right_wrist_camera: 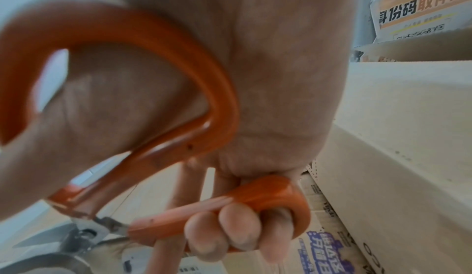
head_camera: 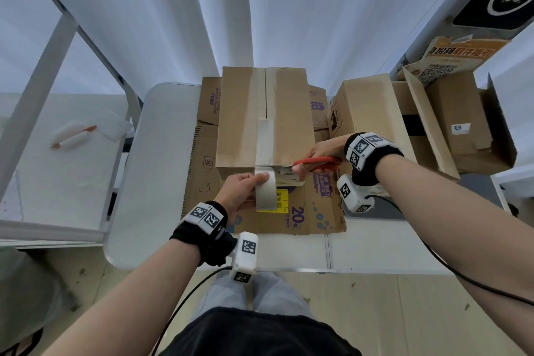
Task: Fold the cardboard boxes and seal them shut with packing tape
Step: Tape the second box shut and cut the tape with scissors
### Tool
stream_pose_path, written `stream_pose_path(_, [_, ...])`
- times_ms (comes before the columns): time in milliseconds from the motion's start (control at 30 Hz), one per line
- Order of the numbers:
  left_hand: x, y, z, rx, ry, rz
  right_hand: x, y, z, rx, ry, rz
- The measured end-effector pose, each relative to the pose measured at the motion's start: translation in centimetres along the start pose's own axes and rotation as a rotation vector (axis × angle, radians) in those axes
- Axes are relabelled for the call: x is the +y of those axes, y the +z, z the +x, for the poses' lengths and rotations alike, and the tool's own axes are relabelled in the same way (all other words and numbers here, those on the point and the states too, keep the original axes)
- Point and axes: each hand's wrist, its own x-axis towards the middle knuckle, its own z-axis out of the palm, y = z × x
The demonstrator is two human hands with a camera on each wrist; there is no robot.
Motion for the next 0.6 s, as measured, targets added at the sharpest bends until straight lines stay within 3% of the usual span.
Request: stream_pose_path(600, [0.0, 0.1, -0.1, -0.029, -0.005, 0.033, 1.7, 0.1, 0.6, 0.121, -0.131, -0.085])
